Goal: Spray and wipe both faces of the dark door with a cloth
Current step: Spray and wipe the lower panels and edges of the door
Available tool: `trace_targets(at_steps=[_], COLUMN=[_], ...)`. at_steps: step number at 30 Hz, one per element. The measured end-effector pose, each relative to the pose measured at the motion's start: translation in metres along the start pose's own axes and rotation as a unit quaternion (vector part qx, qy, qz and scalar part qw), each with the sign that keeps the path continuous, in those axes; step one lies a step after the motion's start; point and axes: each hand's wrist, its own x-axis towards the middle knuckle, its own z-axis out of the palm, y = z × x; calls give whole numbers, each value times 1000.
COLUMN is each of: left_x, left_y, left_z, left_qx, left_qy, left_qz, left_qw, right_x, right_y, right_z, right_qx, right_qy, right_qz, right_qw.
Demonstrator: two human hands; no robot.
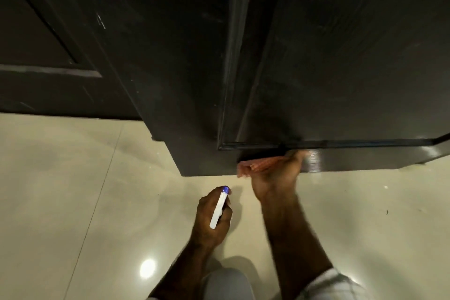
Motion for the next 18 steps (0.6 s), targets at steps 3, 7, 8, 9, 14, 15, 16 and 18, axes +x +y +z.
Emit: trace_targets(at_steps=[3,7,8,9,14,15,16,18], left_x=[8,4,2,1,-1,0,0,3], left_y=[13,14,12,10,-7,-9,-13,-14], left_z=[-7,-7,-6,-6,-13,-15,-17,-16], left_qx=[20,40,47,51,65,60,58,56], left_qy=[9,47,47,47,55,51,42,36], left_qz=[8,65,60,48,23,14,0,-19], left_qw=[1000,996,996,996,996,997,997,998], right_x=[31,18,14,16,18,19,17,14], right_y=[53,76,76,76,53,48,45,44], right_z=[-41,-73,-80,-85,-81,-80,-79,-84], right_qx=[-76,-104,-105,-104,-73,-74,-79,-90], right_qy=[84,119,130,134,121,115,110,88], right_qz=[86,105,105,108,82,68,59,66], right_qw=[990,982,980,980,987,988,989,990])
